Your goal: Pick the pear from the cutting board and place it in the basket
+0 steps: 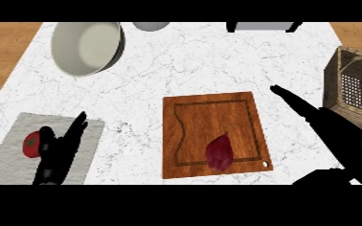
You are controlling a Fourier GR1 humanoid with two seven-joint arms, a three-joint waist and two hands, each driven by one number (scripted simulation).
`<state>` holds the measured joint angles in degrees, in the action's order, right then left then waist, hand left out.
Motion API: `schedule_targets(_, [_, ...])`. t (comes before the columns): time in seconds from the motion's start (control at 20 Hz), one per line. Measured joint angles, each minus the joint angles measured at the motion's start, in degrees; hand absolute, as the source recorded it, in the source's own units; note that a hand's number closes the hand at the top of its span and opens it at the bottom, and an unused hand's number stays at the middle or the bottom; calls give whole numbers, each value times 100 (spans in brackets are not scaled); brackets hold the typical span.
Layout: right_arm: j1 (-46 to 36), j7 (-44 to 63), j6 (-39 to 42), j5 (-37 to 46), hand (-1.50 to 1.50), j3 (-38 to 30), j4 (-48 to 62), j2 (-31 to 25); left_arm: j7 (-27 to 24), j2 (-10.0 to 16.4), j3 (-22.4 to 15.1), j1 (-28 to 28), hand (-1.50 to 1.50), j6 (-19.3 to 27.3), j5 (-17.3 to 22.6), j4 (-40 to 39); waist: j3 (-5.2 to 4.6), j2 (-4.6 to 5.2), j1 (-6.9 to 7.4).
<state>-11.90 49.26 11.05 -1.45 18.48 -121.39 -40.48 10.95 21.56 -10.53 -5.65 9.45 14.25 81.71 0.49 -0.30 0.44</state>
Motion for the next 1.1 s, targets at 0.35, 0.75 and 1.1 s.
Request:
schedule_targets(0.35, [84, -284, 2, 837, -150, 526, 610, 628, -16, -109, 81, -21, 0, -63, -105, -17, 11, -5, -10])
schedule_targets(0.75, [373, -847, -118, 1581, -150, 715, 1098, 1152, 1, -170, 218, -45, 0, -212, -199, -26, 19, -13, -27])
schedule_targets(1.1, [395, -1092, -240, 2123, -150, 849, 1547, 1634, -9, -263, 314, -82, 0, -297, -287, -4, 18, -13, -28])
